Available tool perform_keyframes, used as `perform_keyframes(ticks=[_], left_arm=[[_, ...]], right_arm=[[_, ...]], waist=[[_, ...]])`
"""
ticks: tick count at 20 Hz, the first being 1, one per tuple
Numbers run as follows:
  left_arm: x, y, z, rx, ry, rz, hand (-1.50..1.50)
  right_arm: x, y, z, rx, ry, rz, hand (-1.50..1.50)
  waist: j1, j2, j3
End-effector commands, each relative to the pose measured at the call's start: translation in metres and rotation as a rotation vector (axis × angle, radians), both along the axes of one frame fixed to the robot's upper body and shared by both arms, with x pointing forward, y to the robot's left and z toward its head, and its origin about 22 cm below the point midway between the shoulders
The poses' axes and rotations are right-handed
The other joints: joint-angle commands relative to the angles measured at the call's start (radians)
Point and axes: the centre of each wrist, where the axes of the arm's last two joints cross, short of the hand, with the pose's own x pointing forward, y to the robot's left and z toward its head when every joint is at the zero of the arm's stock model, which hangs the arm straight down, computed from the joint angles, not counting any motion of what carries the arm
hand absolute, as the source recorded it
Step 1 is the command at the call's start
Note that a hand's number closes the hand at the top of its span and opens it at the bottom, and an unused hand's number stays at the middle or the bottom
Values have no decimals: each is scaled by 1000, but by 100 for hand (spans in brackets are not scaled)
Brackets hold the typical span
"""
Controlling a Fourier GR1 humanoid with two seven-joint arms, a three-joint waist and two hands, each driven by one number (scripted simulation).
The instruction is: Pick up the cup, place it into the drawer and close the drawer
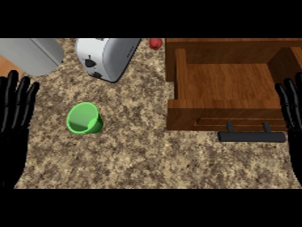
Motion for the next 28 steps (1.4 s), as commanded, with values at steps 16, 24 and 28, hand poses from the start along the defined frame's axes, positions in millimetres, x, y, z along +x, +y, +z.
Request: perform_keyframes(ticks=[16,24,28], left_arm=[[28,40,-57,-252,211,-246,-150],[25,36,-99,-169,285,-106,-150],[39,63,-121,-159,296,-36,-150]], right_arm=[[15,-9,-3,-71,69,14,-150],[20,-16,-9,-58,54,11,-150],[16,-10,0,-69,43,5,-150]], waist=[[-16,-34,-38],[-18,-34,-37],[-19,-34,-38]])
